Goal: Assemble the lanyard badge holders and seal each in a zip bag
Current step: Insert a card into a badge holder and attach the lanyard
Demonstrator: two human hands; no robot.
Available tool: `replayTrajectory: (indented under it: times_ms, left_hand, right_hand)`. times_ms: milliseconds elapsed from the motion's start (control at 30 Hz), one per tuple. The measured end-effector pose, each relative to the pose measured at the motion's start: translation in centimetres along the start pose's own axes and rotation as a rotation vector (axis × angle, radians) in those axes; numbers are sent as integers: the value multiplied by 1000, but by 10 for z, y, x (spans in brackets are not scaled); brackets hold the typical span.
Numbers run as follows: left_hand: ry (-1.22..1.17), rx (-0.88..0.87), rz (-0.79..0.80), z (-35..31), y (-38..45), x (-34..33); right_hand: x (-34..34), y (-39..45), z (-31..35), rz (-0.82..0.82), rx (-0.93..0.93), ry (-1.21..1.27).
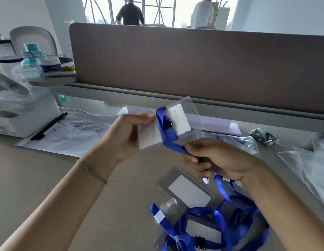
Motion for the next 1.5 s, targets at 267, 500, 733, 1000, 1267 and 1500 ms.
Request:
replayTrajectory:
  times_ms: [267,500,733,1000,1267,1500]
  left_hand:
    - [528,168,470,5,-12,-21]
    - [1070,271,341,9,-13,-32]
    - [1358,-48,-75,10,-7,-31]
    - [1346,-325,-337,18,2,-21]
    - [1226,-447,-414,19,-3,-28]
    - [1082,-412,-440,20,-1,-24]
  right_hand:
    - [12,-3,-8,-9,-1,74]
    - [19,-2,2,-267,22,-42]
    - [13,6,2,-335,41,-30]
    - [2,16,1,-411,113,72]
    - [-4,23,-11,-484,105,120]
    - [1,26,-16,-707,157,43]
Point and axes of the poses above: each hand's wrist, its own y-axis towards the middle knuckle, its own x-axis out of the back of the hand, z = x × y, the point moved 3 cm from there along y, towards the middle knuckle, and after that the axes turned 7 degrees about z, right-handed, at the moved point
